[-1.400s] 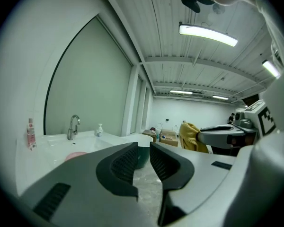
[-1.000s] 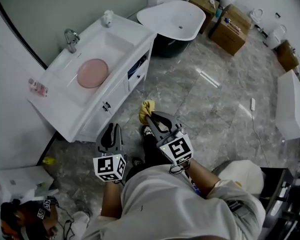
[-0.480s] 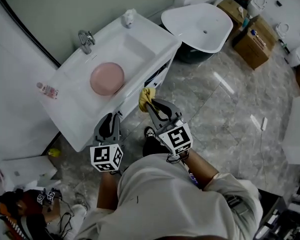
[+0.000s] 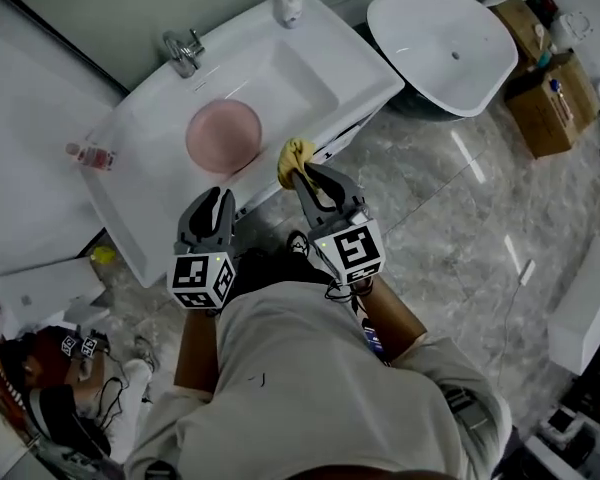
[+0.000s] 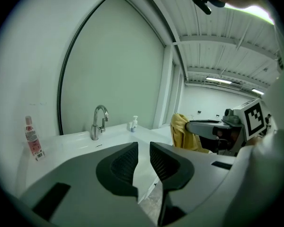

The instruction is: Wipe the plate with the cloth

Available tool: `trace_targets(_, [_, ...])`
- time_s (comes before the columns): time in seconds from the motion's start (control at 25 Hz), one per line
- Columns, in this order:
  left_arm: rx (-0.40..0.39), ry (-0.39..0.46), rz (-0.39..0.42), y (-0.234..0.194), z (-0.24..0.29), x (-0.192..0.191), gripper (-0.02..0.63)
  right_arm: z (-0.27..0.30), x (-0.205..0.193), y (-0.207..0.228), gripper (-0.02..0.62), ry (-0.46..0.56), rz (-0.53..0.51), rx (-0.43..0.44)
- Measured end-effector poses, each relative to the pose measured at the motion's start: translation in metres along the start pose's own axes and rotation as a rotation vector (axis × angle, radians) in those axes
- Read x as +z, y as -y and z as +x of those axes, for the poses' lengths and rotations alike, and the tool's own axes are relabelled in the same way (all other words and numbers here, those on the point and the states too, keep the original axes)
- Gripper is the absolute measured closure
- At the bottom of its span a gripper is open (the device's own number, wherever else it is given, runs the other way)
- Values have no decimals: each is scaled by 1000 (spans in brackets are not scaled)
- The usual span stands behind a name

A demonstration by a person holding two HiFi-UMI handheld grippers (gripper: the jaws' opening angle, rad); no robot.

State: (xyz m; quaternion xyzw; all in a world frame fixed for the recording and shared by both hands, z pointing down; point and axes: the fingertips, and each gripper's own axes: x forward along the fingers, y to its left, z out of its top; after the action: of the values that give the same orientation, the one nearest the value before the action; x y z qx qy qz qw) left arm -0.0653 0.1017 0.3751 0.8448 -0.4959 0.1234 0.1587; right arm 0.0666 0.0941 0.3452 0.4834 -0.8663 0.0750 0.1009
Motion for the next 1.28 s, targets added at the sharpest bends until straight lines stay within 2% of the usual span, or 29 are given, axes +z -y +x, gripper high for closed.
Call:
trace_targets(0.24, [28, -59, -52, -60, 28, -16, 518, 72, -9, -12, 557, -61, -7, 62])
trace_targets(0.52, [-3, -89, -86, -135, 68, -30, 518, 144, -14, -22, 557, -144, -57, 61])
trace_targets(0.68, [-2, -143, -83, -163, 89, -51, 518, 175, -26, -18, 557, -195, -68, 61])
trace_targets(0.96, [61, -295, -176, -190, 122, -106, 518, 224, -55, -2, 557, -309, -68, 134])
trace_targets(1.12, [164, -334, -285, -209, 145, -130, 518, 248, -81, 8, 557, -375, -67, 207])
trace_targets(1.28, [234, -421, -314, -222, 162, -155, 518, 275, -104, 7, 557, -421, -58, 307])
